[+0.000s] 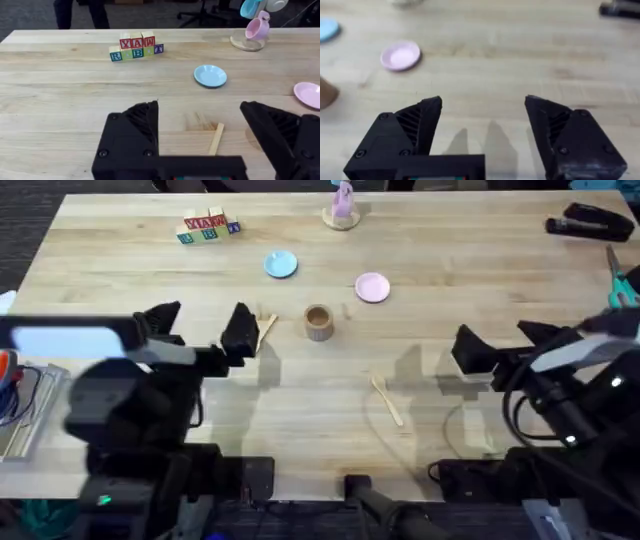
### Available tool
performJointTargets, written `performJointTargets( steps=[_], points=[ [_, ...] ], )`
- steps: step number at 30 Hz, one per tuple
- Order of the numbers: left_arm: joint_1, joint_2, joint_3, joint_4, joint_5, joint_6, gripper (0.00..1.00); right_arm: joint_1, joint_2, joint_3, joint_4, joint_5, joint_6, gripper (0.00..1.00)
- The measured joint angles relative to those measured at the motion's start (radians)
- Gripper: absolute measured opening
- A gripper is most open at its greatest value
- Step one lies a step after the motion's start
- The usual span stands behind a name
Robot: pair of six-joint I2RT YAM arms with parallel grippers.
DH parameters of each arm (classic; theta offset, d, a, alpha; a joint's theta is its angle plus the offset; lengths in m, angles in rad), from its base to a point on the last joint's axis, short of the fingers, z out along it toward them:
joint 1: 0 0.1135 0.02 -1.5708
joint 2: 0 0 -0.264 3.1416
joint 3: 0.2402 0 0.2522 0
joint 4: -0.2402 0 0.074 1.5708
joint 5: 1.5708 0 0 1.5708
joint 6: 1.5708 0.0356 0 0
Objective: Pick up a utensil and set it on the pink plate, then put the other utensil in the container.
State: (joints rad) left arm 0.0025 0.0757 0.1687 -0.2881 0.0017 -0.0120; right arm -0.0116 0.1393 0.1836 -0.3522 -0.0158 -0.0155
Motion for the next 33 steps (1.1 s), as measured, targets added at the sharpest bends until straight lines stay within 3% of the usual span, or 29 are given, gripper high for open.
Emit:
performJointTargets(
  steps=[1, 14, 18, 24, 33],
  points=[
    [0.000, 0.082, 0.109, -0.063, -0.001, -0.003, 0.990, 0.000, 0.115, 0.112, -0.075, 0.000, 0.000, 0.996],
    [0.000, 0.652, 0.647, -0.427, 0.035, -0.004, 0.991, 0.000, 0.769, 0.734, -0.463, -0.004, -0.011, 0.996],
    [0.000, 0.802, 0.786, -0.525, 0.058, -0.004, 0.990, 0.000, 0.914, 0.885, -0.570, -0.006, -0.012, 0.996],
    [0.000, 0.939, 0.902, -0.588, 0.082, -0.004, 0.992, 0.000, 1.016, 0.980, -0.606, -0.007, 0.005, 0.995],
    [0.000, 0.967, 0.915, -0.588, 0.085, -0.004, 0.993, 0.000, 1.021, 0.981, -0.643, -0.007, 0.125, 0.996]
  ],
)
